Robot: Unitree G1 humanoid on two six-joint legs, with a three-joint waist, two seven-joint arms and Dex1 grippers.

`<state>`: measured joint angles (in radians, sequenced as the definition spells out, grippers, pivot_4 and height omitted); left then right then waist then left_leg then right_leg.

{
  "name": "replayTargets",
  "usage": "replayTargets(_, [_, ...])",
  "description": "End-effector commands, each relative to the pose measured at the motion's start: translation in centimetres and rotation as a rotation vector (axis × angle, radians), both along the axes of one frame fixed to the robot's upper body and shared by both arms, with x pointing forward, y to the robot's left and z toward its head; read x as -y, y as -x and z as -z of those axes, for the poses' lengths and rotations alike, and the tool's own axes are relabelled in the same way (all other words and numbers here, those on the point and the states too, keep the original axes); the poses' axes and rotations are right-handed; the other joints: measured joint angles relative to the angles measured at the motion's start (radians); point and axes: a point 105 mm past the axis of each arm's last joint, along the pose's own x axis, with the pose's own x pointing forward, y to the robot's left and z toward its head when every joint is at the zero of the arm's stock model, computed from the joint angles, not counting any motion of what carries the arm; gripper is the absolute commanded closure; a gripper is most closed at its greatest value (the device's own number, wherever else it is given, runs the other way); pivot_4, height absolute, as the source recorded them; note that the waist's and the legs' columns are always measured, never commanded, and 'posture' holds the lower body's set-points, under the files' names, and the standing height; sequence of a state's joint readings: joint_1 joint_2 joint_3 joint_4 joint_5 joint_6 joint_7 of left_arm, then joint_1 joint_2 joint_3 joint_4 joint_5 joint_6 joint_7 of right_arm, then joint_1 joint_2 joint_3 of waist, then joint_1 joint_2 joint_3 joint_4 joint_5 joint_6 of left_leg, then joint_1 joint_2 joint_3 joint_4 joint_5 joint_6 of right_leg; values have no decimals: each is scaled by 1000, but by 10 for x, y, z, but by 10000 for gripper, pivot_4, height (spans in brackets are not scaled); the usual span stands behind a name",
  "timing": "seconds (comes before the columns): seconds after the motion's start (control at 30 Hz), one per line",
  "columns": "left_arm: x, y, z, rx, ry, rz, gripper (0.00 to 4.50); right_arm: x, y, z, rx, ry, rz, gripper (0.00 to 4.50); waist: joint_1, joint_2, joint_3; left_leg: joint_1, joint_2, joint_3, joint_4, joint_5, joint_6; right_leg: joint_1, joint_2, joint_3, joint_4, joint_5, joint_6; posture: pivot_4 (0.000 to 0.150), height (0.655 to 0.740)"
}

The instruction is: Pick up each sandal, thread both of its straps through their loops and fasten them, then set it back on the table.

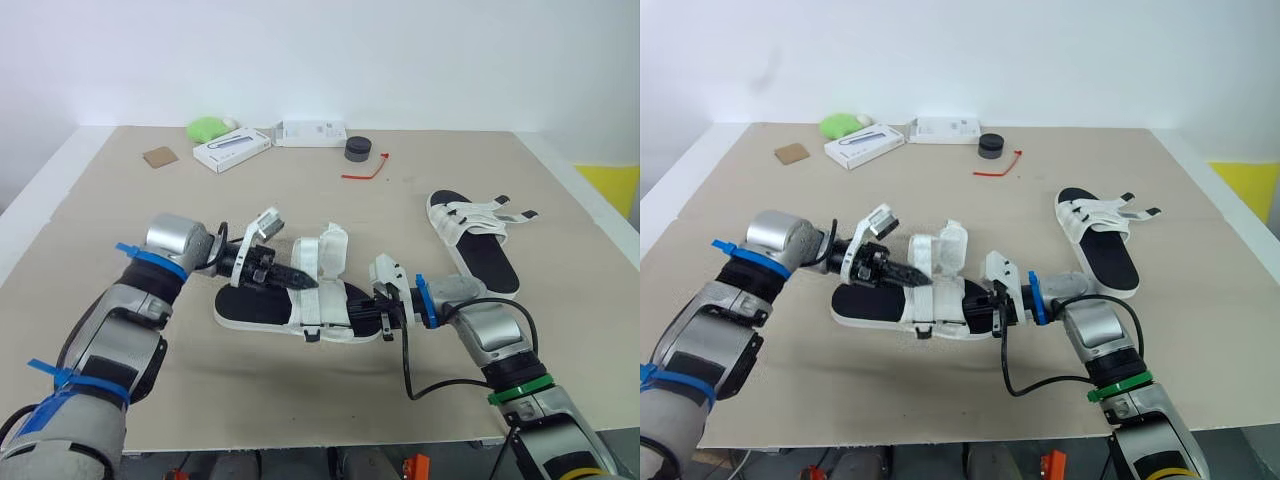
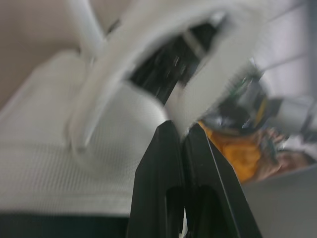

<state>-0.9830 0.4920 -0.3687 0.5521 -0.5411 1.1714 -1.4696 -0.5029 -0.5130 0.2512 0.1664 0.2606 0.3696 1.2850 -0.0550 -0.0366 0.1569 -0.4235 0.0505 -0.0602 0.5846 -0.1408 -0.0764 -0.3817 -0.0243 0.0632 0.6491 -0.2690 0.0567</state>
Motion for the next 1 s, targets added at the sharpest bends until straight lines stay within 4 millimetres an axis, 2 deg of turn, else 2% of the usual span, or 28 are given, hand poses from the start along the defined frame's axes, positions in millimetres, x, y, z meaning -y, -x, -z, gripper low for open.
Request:
replayTargets(0.03, [-1, 6, 0, 130, -35, 65, 44256, 16, 2, 41, -122, 121, 103, 45000, 0, 0, 0, 0, 0, 0, 0, 0, 0, 0, 0, 0, 0, 0, 0, 1500, 7400])
replayTargets(0.2, [3, 9, 1, 314, -37, 111, 44256, 15, 2, 41, -123, 118, 103, 45000, 1, 0, 0, 0, 0, 0, 0, 0, 0, 0, 0, 1, 0, 0, 0, 1500, 7400])
replayTargets(0.33, [11, 22, -20, 313, 55, 152, 44256, 14, 2, 42, -124, 114, 103, 45000, 1, 0, 0, 0, 0, 1, 0, 0, 0, 0, 0, 1, 0, 0, 0, 1500, 7400])
replayTargets(0.4, [10, 32, -24, 302, 66, 193, 44256, 13, 2, 42, -125, 111, 103, 45000, 1, 0, 0, 0, 0, 1, 0, 0, 0, 0, 0, 1, 0, 0, 0, 1500, 7400])
replayTargets(0.57, [0, 48, -2, 339, -29, 253, 44256, 12, 1, 42, -125, 110, 101, 45000, -3, 1, -1, 1, 2, 2, 0, 0, 0, -1, 2, 3, 1, 0, 0, 1500, 7400])
replayTargets(0.7, [-5, 58, 5, 334, -39, 272, 32312, 12, 1, 42, -125, 110, 100, 45000, -5, 2, -1, 1, 3, 2, 0, 0, 0, -1, 3, 4, 1, 0, -1, 1500, 7400])
replayTargets(0.77, [-7, 55, 12, 381, -74, 256, 20990, 13, 1, 41, -125, 112, 99, 45000, -5, 2, -1, 1, 3, 2, 0, 0, 0, -1, 4, 4, 1, 0, -1, 1500, 7400])
replayTargets(0.87, [-7, 50, 13, 415, -85, 210, 9546, 13, 1, 41, -125, 113, 97, 45000, -3, 3, -2, 4, 2, 3, 0, 0, 0, -2, 3, 5, 1, 0, 0, 1500, 7400])
replayTargets(1.0, [-9, 48, -3, 435, -41, 178, 9546, 14, 1, 40, -124, 114, 96, 45000, -1, 3, -2, 5, 2, 3, 1, 0, 0, -2, 2, 5, 1, 0, 0, 1500, 7400])
